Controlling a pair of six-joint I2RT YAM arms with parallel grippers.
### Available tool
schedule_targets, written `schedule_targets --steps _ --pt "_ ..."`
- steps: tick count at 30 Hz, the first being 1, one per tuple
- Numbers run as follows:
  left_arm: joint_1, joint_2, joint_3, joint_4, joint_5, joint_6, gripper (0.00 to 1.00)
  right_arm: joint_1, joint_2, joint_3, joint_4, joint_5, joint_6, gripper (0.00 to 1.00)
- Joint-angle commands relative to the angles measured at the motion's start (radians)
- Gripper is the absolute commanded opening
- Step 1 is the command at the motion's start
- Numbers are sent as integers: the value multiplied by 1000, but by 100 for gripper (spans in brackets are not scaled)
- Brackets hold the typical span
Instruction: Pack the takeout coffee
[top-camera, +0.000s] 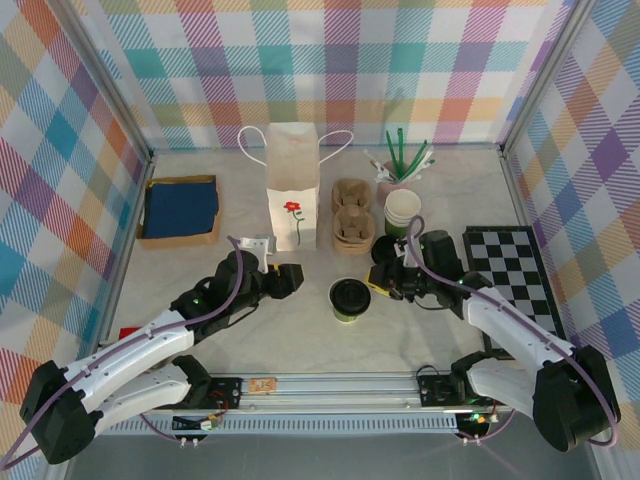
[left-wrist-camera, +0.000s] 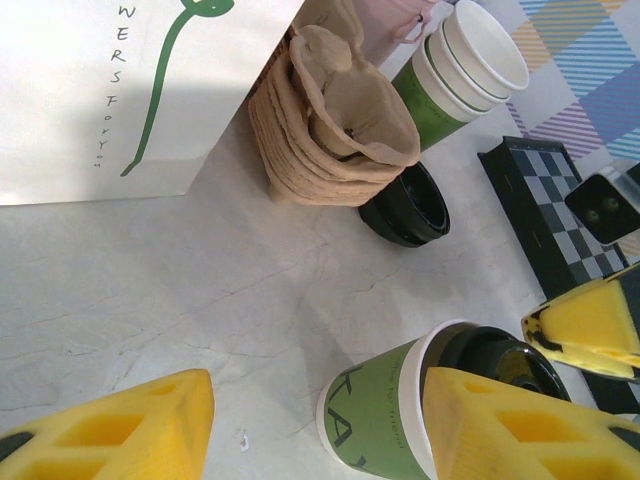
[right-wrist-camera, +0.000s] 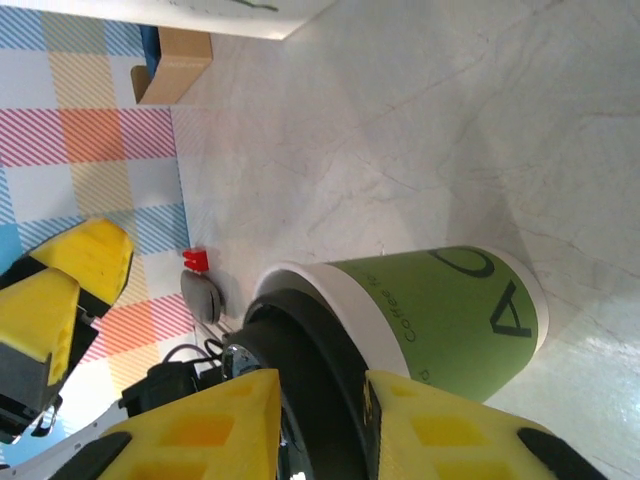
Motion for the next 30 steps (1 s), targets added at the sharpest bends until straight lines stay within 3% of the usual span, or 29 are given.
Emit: schedule_targets --steps 1,3,6,8,16,19,25,30 --pt "8 -9 6 -5 11 8 59 7 -12 59 -69 43 -43 34" --pt "7 -6 16 -17 29 20 60 7 -22 87 -111 55 -72 41" --pt "7 14 40 -44 92 44 62 7 -45 126 -189 52 -133 62" --pt "6 30 48 -67 129 50 62 6 -77 143 -266 61 -174 67" --pt "5 74 -8 95 260 -38 62 7 -182 108 -478 82 -251 64" --pt "5 140 9 133 311 -55 62 15 -200 80 -489 72 -250 63" --pt "7 194 9 180 324 -72 62 18 -195 36 -453 75 -235 47" --pt "8 212 11 165 313 -62 62 41 -145 35 -408 74 -227 46"
